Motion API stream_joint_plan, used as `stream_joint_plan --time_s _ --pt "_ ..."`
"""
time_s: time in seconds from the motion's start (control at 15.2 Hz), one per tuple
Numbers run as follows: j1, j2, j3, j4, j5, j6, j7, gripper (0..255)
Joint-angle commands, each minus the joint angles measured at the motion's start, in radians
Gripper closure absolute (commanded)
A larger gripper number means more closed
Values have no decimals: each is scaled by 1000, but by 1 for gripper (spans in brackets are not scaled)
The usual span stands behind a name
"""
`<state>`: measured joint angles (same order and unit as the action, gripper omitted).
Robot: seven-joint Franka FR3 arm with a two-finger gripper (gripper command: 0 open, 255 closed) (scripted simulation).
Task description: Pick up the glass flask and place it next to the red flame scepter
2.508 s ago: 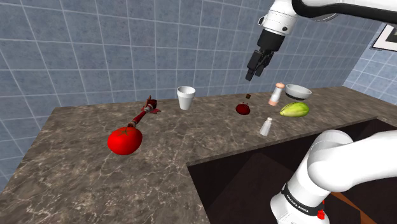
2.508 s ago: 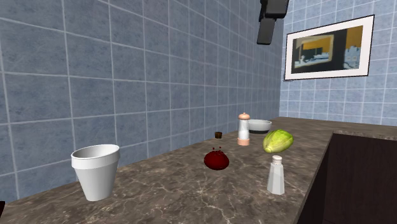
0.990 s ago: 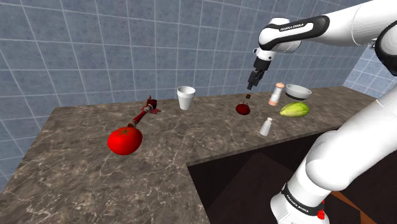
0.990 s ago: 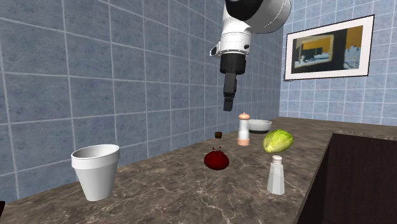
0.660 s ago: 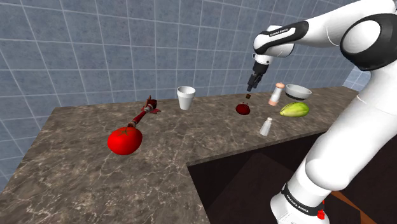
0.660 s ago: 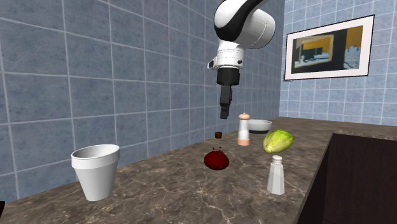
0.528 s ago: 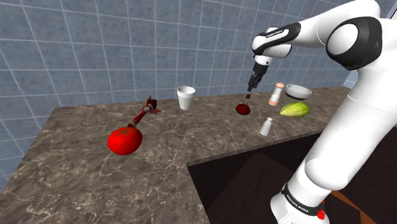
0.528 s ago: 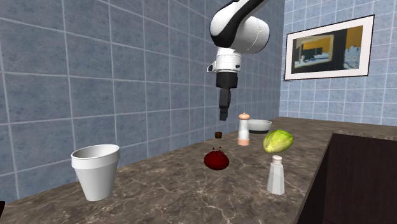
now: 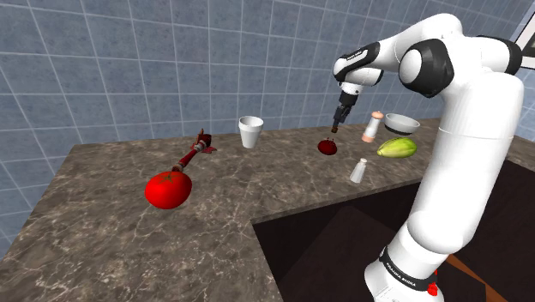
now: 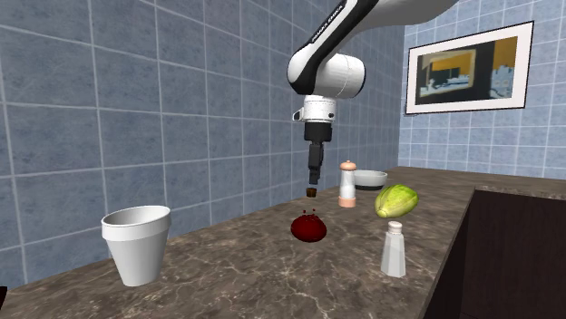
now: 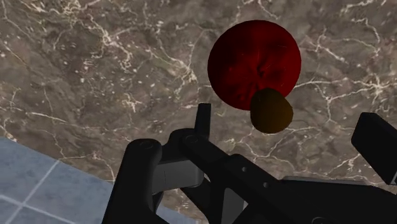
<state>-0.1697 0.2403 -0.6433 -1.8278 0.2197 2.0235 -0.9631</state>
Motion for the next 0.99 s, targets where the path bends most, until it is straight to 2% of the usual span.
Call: stream_joint_plan --time_s 0.0,0.2,0.73,0.79,0.92 --pt "-2 13 4 -11 10 22 -6 0" --pt "-5 34 10 -36 28 62 -18 0" --pt "-5 34 10 -36 27 62 -17 0" --pt "-5 34 10 -36 27 62 -17 255" --pt "-5 34 10 -36 27 62 -17 255"
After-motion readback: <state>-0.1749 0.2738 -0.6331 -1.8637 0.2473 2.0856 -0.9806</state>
